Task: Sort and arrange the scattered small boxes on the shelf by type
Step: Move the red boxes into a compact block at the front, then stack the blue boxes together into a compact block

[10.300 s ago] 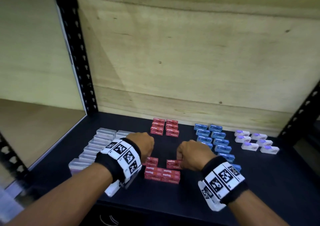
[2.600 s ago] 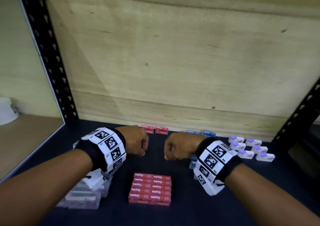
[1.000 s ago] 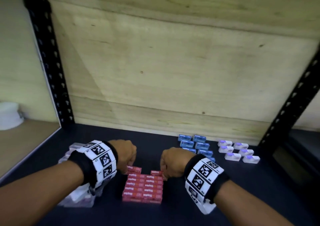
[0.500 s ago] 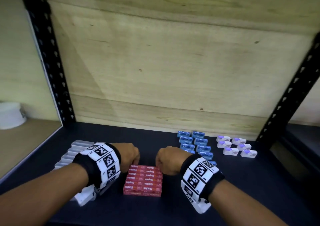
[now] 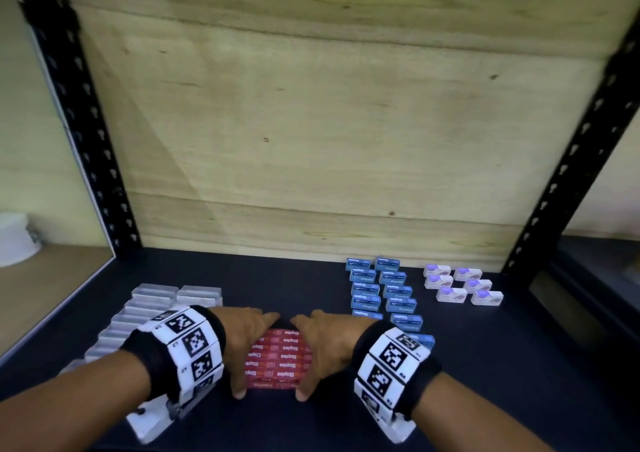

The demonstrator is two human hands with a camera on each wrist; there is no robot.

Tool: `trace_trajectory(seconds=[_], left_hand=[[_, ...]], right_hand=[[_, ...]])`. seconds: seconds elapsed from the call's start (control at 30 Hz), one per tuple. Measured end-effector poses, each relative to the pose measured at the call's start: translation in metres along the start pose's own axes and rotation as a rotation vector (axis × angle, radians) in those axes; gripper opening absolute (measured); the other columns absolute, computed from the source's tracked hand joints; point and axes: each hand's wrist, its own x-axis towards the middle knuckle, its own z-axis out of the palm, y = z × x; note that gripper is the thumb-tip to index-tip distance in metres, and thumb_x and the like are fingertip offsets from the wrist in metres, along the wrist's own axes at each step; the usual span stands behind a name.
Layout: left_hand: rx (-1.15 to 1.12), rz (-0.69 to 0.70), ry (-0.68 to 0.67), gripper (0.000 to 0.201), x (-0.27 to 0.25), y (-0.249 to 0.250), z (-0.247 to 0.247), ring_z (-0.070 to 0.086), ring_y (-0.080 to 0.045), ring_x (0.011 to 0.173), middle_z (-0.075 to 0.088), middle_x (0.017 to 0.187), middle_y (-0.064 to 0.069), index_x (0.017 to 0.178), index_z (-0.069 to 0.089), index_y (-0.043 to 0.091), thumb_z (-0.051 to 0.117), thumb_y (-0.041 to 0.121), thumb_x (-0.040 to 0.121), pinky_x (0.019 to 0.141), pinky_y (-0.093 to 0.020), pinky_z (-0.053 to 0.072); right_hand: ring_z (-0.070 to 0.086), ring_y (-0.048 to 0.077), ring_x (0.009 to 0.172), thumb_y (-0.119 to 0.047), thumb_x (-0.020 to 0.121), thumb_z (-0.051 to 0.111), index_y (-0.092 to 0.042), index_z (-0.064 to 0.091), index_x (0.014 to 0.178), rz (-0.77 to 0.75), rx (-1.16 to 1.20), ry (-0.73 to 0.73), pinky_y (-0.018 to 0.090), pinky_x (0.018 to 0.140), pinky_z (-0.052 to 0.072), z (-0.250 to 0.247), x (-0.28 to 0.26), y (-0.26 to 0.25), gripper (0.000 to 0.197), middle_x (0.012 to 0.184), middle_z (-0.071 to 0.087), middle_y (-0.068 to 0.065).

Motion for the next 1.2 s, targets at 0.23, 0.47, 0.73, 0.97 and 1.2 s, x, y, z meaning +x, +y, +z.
trace_trajectory(seconds=[0.23, 0.47, 0.73, 0.97, 1.2], left_hand=[[0.014, -0.011, 0.1, 0.087, 0.007, 0.001, 0.009, 0.054, -0.013, 0.115, 0.054, 0.126, 0.006, 0.134, 0.043, 0.025, 0.089, 0.03, 0.061, 0.1, -0.032, 0.047], [0.001, -0.04, 0.068, 0.091, 0.003, 0.002, 0.007, 0.053, -0.012, 0.116, 0.053, 0.127, 0.007, 0.138, 0.039, 0.027, 0.089, 0.032, 0.062, 0.101, -0.031, 0.045], [0.102, -0.013, 0.142, 0.117, -0.01, 0.035, -0.03, 0.028, -0.02, 0.142, 0.011, 0.16, 0.002, 0.155, 0.003, 0.028, 0.081, 0.045, 0.069, 0.114, -0.038, 0.031], [0.107, 0.141, 0.378, 0.055, 0.022, 0.099, -0.041, 0.056, -0.018, 0.112, 0.056, 0.127, 0.006, 0.13, 0.05, 0.03, 0.064, 0.055, 0.083, 0.09, -0.037, 0.049], [0.202, 0.106, 0.377, 0.047, 0.053, 0.13, -0.038, 0.06, -0.023, 0.105, 0.06, 0.12, 0.0, 0.126, 0.053, 0.023, 0.063, 0.047, 0.087, 0.083, -0.037, 0.05]], right_hand=[[0.056, 0.031, 0.113, -0.032, 0.069, 0.088, -0.013, 0.04, 0.136, 0.022, -0.002, 0.114, 0.044, 0.092, 0.051, 0.016, 0.004, -0.015, 0.085, 0.129, 0.047, 0.013], [0.056, 0.03, 0.113, -0.033, 0.069, 0.088, -0.014, 0.039, 0.137, -0.001, 0.033, 0.147, 0.043, 0.091, 0.05, 0.019, 0.002, -0.012, 0.086, 0.129, 0.048, 0.012], [0.049, 0.024, 0.125, -0.043, 0.076, 0.081, -0.027, 0.031, 0.149, -0.036, 0.203, 0.281, 0.042, 0.103, 0.045, 0.013, -0.037, 0.055, 0.09, 0.141, 0.044, 0.002], [0.055, 0.018, 0.111, -0.04, 0.085, 0.073, -0.026, 0.057, 0.124, 0.173, 0.171, 0.401, 0.03, 0.09, 0.046, 0.015, -0.076, 0.139, 0.044, 0.125, 0.053, -0.002], [0.059, 0.021, 0.106, -0.035, 0.087, 0.069, -0.028, 0.054, 0.121, 0.276, 0.167, 0.382, 0.033, 0.087, 0.049, 0.036, -0.077, 0.168, 0.038, 0.12, 0.06, 0.0]])
